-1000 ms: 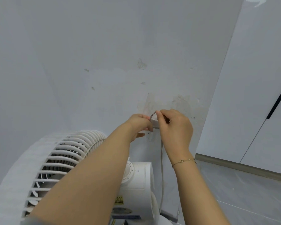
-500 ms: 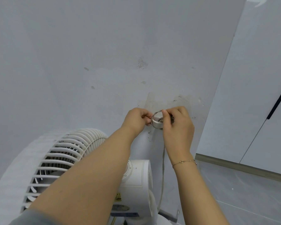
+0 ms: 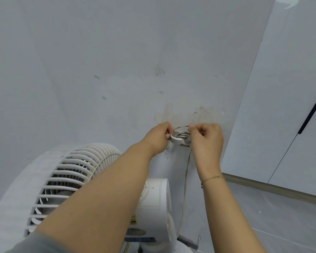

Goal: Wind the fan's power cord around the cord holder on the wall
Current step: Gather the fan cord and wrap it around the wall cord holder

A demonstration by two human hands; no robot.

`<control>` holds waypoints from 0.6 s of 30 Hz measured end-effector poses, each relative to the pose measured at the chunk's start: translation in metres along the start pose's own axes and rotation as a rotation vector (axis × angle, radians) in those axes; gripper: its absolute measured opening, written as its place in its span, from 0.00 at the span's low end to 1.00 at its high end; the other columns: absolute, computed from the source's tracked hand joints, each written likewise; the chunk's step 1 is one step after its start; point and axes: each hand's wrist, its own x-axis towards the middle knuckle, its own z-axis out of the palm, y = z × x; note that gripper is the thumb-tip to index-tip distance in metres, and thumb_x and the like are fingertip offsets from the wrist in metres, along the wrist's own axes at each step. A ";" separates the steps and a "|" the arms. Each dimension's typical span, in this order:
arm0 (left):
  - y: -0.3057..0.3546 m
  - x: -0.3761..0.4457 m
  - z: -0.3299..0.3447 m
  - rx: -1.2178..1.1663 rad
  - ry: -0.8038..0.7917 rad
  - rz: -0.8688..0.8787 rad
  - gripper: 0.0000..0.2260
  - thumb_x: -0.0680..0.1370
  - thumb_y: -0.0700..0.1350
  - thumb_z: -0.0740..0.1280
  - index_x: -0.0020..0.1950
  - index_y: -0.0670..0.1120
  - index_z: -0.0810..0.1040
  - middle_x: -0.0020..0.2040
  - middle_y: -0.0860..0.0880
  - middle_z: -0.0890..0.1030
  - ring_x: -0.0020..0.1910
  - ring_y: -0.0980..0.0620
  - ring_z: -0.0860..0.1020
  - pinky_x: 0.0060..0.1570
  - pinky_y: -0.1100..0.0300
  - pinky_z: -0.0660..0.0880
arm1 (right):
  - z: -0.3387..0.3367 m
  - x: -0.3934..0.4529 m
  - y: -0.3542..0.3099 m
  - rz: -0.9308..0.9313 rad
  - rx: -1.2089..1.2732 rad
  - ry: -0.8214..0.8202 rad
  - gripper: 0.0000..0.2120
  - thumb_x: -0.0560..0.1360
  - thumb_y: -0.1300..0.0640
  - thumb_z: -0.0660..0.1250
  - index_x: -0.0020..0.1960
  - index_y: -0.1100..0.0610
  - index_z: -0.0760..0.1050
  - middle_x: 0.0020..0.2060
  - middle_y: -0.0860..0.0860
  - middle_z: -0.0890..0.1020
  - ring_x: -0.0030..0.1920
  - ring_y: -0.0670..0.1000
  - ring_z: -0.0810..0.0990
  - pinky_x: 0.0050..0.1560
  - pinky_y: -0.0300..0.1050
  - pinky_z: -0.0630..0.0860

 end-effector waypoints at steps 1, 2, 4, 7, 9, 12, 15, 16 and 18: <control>0.000 0.000 0.000 0.005 -0.015 0.003 0.10 0.78 0.33 0.54 0.47 0.46 0.69 0.44 0.48 0.72 0.44 0.48 0.71 0.46 0.58 0.68 | -0.002 0.000 0.000 0.006 0.009 -0.002 0.07 0.74 0.54 0.69 0.42 0.58 0.82 0.45 0.51 0.77 0.45 0.51 0.78 0.48 0.42 0.72; 0.000 0.000 0.000 0.001 -0.024 0.008 0.10 0.78 0.33 0.54 0.47 0.46 0.69 0.43 0.49 0.71 0.44 0.48 0.70 0.46 0.57 0.68 | -0.005 -0.001 -0.001 0.021 0.018 -0.011 0.07 0.73 0.54 0.69 0.42 0.56 0.83 0.45 0.51 0.79 0.44 0.49 0.78 0.47 0.41 0.72; 0.000 -0.001 0.000 -0.024 -0.025 0.016 0.10 0.78 0.32 0.54 0.47 0.46 0.69 0.41 0.50 0.70 0.44 0.48 0.70 0.43 0.60 0.67 | -0.010 -0.002 -0.004 0.050 0.026 -0.036 0.06 0.72 0.54 0.70 0.40 0.55 0.84 0.41 0.50 0.83 0.41 0.48 0.79 0.44 0.42 0.73; 0.002 -0.002 -0.001 -0.072 -0.018 0.019 0.11 0.78 0.31 0.55 0.47 0.45 0.72 0.39 0.51 0.71 0.42 0.49 0.69 0.37 0.66 0.66 | -0.017 -0.003 -0.008 0.086 0.021 -0.048 0.06 0.71 0.55 0.70 0.38 0.54 0.84 0.36 0.48 0.84 0.40 0.49 0.79 0.44 0.45 0.74; 0.002 -0.003 -0.001 -0.109 -0.013 0.023 0.12 0.77 0.30 0.56 0.46 0.45 0.73 0.38 0.52 0.71 0.42 0.50 0.69 0.37 0.67 0.66 | -0.020 -0.002 -0.008 0.093 -0.003 -0.041 0.06 0.71 0.55 0.70 0.37 0.54 0.84 0.35 0.47 0.83 0.39 0.49 0.79 0.42 0.44 0.73; 0.006 -0.004 0.000 -0.241 0.000 -0.048 0.11 0.77 0.30 0.56 0.48 0.43 0.74 0.38 0.48 0.72 0.36 0.52 0.70 0.33 0.73 0.68 | -0.022 -0.001 -0.005 0.051 -0.071 -0.024 0.07 0.72 0.53 0.69 0.37 0.53 0.83 0.30 0.46 0.80 0.34 0.48 0.75 0.36 0.41 0.69; 0.012 -0.002 0.001 -0.482 0.058 -0.230 0.07 0.76 0.32 0.58 0.48 0.42 0.73 0.40 0.44 0.75 0.34 0.51 0.74 0.41 0.63 0.77 | -0.021 -0.003 -0.004 -0.031 -0.150 -0.009 0.08 0.74 0.53 0.68 0.39 0.54 0.83 0.30 0.47 0.80 0.33 0.47 0.75 0.34 0.38 0.67; 0.014 -0.002 0.001 -0.543 0.065 -0.300 0.05 0.76 0.35 0.60 0.50 0.41 0.73 0.43 0.43 0.76 0.35 0.50 0.75 0.45 0.58 0.79 | -0.021 -0.003 -0.003 -0.063 -0.178 -0.003 0.09 0.74 0.53 0.67 0.40 0.55 0.83 0.31 0.48 0.81 0.35 0.48 0.76 0.34 0.39 0.67; 0.015 -0.003 0.001 -0.595 0.026 -0.423 0.10 0.76 0.43 0.65 0.55 0.41 0.75 0.46 0.44 0.76 0.37 0.48 0.77 0.48 0.55 0.79 | -0.021 -0.004 -0.002 -0.128 -0.226 0.008 0.10 0.75 0.53 0.66 0.40 0.56 0.83 0.33 0.50 0.83 0.37 0.51 0.78 0.37 0.42 0.69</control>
